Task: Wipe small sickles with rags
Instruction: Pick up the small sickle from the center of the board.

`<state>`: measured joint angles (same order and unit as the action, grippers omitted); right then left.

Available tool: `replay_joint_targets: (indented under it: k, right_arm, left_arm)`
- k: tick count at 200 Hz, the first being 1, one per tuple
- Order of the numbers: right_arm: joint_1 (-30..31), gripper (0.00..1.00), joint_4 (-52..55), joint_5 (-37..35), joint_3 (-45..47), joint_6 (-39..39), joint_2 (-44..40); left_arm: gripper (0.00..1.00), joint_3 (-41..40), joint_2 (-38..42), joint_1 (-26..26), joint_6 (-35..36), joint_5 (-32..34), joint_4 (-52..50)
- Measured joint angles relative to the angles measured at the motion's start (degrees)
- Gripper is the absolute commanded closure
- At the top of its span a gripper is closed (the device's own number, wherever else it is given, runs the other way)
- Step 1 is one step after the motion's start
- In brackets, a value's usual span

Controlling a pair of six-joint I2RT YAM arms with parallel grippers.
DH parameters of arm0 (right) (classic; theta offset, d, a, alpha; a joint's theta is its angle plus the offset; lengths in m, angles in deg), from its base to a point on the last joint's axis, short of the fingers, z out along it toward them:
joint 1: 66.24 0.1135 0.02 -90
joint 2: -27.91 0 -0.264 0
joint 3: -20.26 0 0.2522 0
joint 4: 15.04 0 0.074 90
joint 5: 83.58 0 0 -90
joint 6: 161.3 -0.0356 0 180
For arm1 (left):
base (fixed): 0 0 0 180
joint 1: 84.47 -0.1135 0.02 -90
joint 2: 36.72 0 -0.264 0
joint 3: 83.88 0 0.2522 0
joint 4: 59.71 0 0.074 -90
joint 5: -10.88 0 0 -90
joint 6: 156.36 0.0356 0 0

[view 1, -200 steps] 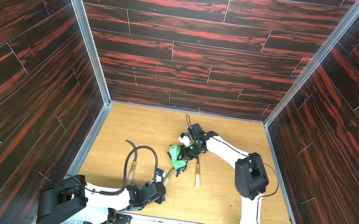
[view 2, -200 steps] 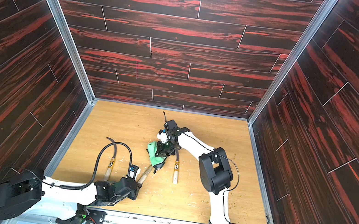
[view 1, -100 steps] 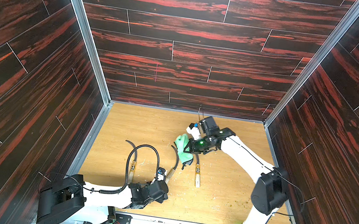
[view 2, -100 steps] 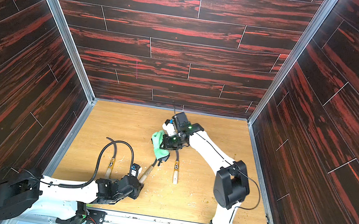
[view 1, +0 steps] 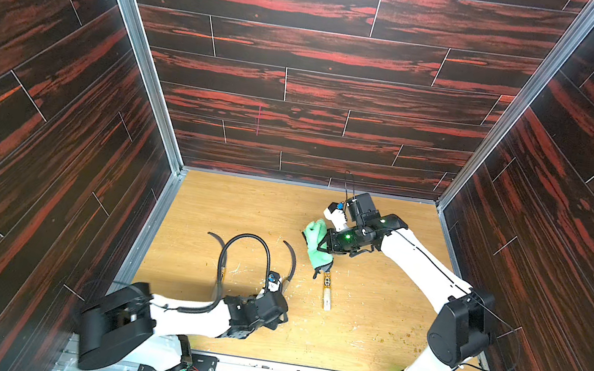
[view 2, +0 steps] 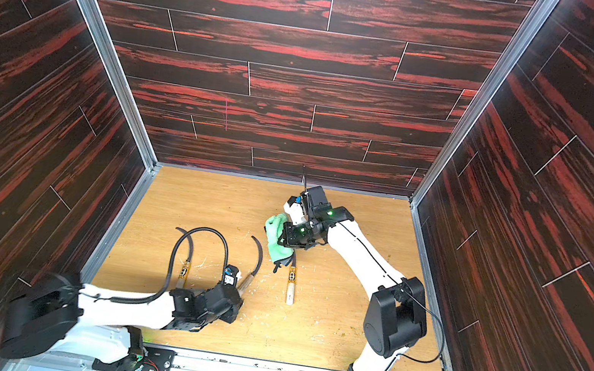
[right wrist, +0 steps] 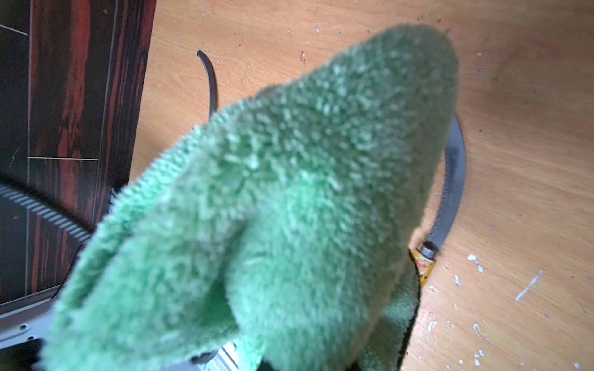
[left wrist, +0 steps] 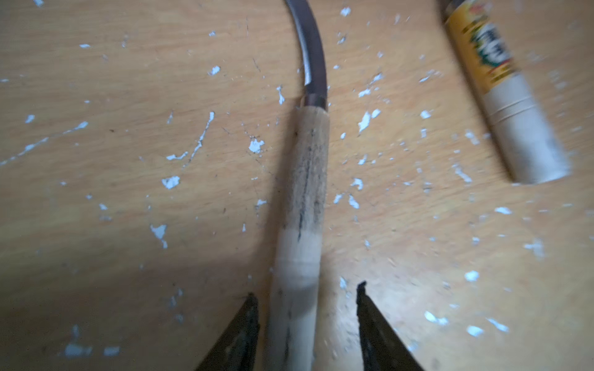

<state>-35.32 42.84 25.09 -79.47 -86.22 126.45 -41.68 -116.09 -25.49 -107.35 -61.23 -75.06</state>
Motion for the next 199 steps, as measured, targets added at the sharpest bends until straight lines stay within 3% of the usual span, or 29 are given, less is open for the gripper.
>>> replay_joint_targets:
  k: [22,38,61,155,199]
  right_arm:
    - [-0.1,1.0,0.0,0.0,0.2,0.4,0.0]
    - [-0.1,1.0,0.0,0.2,0.2,0.6,0.0]
    - [-0.1,1.0,-0.1,1.9,0.2,0.6,0.0]
    - [5.0,1.0,-0.9,5.4,-0.8,0.5,11.2]
    - [7.2,1.0,-0.3,4.9,-2.1,0.5,15.8]
  left_arm:
    - [0.6,1.8,-3.5,-1.4,0.5,-0.9,1.6]
    - [0.71,2.6,-5.0,-2.1,0.4,-1.7,3.2]
    - [0.79,2.5,-5.4,-2.6,1.1,-3.0,4.6]
    - [0.8,-5.3,1.9,-2.8,3.3,-10.3,9.9]
    - [0.81,-5.3,1.4,-2.7,3.7,-11.9,10.6]
